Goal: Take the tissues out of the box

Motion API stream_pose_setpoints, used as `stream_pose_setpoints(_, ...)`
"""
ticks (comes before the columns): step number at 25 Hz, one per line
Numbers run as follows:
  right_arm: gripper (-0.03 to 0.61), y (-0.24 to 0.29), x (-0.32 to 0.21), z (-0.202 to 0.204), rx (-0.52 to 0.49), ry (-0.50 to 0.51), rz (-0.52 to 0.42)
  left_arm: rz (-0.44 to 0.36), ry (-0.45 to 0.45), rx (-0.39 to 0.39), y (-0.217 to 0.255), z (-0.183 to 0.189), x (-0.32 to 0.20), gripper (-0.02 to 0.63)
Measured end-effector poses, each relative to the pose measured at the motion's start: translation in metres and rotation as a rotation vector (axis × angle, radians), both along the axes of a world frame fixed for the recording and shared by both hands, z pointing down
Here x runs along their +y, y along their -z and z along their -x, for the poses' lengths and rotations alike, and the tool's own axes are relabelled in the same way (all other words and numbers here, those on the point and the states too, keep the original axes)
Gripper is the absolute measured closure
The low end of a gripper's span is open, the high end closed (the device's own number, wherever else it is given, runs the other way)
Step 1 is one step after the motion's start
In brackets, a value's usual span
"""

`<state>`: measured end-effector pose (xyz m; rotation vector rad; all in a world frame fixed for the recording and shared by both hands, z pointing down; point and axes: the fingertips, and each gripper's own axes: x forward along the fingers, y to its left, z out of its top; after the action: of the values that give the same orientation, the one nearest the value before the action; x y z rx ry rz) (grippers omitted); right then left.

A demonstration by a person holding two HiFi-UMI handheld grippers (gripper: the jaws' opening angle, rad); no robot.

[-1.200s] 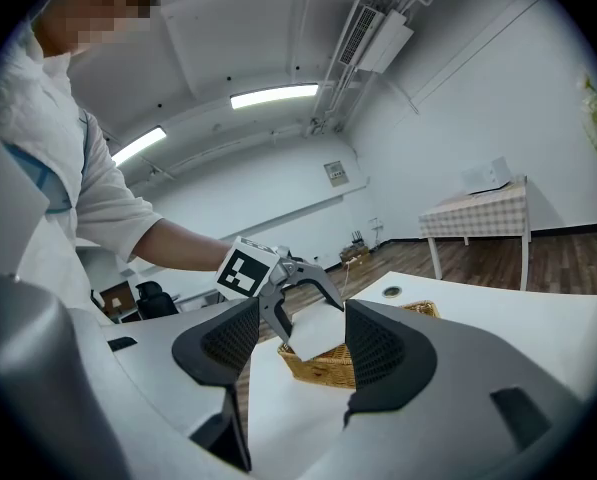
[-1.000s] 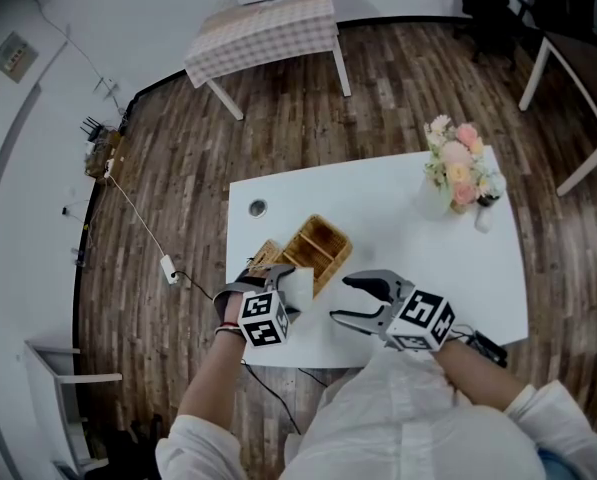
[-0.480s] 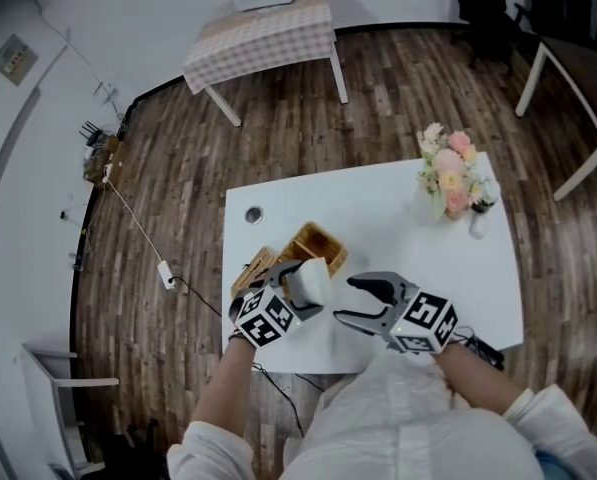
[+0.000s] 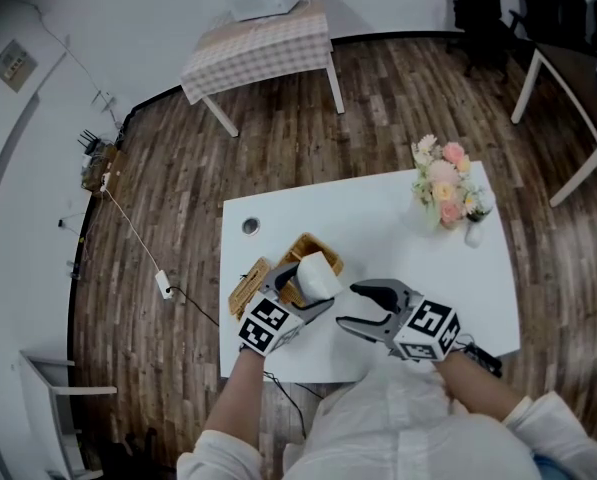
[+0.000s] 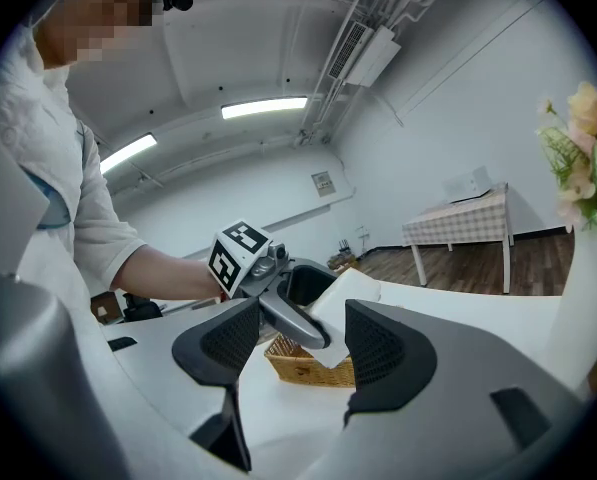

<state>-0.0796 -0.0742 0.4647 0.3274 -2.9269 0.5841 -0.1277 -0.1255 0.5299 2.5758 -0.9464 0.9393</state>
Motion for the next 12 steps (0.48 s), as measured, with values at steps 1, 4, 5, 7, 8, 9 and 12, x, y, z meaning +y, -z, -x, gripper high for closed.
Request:
stream_pose_setpoints(1, 0.310, 0.001, -0.001, -0.001, -0.001, -0.004, -0.001, 0.003, 0.032, 0.044, 0.003, 0.000, -0.002, 0.200)
stream_pose_setpoints(4, 0.310, 0.004, -0.005, -0.004, -0.007, -0.019, -0.007, 0.004, 0.127, 0.171, 0.012, 0.002, -0.008, 0.201)
stream_pose_setpoints(5, 0.310, 0.005, -0.006, -0.005, -0.011, -0.026, -0.009, 0.002, 0.155, 0.212, 0.015, 0.002, -0.009, 0.201)
stream_pose_setpoints(7, 0.310, 0.007, -0.009, -0.008, -0.016, -0.039, -0.014, -0.004, 0.203, 0.289, 0.022, 0.003, -0.011, 0.201)
stream_pose_setpoints(8, 0.310, 0.008, -0.011, -0.010, -0.018, -0.045, -0.019, -0.007, 0.222, 0.321, 0.025, 0.002, -0.011, 0.201)
stream_pose_setpoints(9, 0.310, 0.009, -0.013, -0.011, -0.018, -0.048, -0.024, -0.009, 0.236, 0.349, 0.027, 0.002, -0.011, 0.201)
stream_pose_setpoints(12, 0.320, 0.011, -0.016, -0.014, -0.015, -0.051, -0.033, -0.017, 0.263, 0.401, 0.033, 0.000, -0.011, 0.200)
